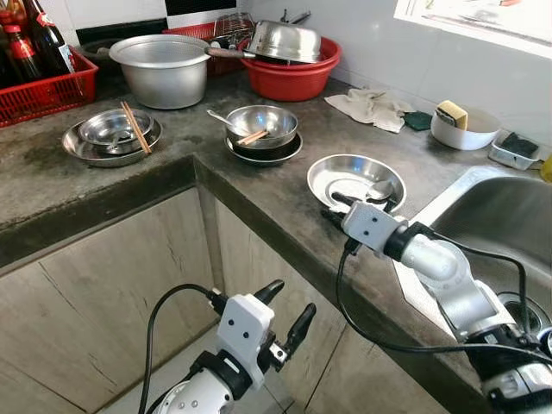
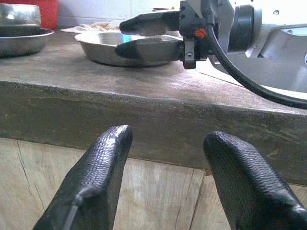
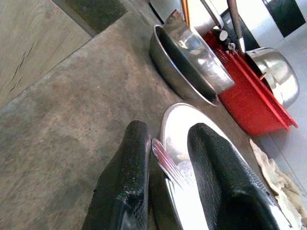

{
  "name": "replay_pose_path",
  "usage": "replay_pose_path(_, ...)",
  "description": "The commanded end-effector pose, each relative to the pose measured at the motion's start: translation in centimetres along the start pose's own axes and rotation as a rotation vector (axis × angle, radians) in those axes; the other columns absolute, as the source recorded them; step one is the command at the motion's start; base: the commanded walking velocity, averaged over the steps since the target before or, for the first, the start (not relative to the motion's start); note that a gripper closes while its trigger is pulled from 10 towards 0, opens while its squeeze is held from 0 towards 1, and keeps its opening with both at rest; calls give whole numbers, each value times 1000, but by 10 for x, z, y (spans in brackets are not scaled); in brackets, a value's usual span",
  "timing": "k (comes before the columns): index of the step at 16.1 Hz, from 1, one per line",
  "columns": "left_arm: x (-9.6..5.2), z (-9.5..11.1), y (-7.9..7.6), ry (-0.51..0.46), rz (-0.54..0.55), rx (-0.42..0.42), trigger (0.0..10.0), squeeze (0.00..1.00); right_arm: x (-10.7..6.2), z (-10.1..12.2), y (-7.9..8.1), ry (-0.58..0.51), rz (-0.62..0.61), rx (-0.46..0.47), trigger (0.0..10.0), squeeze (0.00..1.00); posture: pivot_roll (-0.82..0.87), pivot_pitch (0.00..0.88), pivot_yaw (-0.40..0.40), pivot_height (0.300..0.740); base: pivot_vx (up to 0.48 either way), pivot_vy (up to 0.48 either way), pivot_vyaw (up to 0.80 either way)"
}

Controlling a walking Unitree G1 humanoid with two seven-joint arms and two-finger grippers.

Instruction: Kitchen organization

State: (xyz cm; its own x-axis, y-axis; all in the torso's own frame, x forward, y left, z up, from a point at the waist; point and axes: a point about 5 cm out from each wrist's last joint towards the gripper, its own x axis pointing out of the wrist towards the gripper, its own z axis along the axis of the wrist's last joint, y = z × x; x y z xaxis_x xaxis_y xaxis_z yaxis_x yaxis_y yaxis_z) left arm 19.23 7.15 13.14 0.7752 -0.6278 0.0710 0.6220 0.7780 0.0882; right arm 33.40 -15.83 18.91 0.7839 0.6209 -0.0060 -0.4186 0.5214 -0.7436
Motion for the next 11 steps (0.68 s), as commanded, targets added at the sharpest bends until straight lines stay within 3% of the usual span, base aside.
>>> replay_pose_path(1,1,-1,-1,8,3,5,10000,0,3,3,-3,-3,-3,-4,10000,0,162,115,-71,740,0,0,0)
replay_pose_path(2,1,-1,-1,8,3,4,10000,0,4,2,-2,-1,-1,-6,10000,0,165,114,-73,740,0,0,0)
replay_pose_path(3,1,-1,-1,8,3,4,10000,0,4,1,-2,3,-2,-2,5255,0,163,115,-72,740,0,0,0)
replay_pose_path(4,1,-1,-1,8,4,4,10000,0,3,0,-2,10,2,0,4118,0,164,115,-74,740,0,0,0)
replay_pose_path(5,1,-1,-1,8,3,4,10000,0,3,0,-2,14,2,2,0,0,162,115,-69,740,0,0,0)
replay_pose_path(11,1,-2,-1,10,1,7,10000,0,3,3,-5,-4,-29,5,0,0,161,112,-70,740,0,0,0)
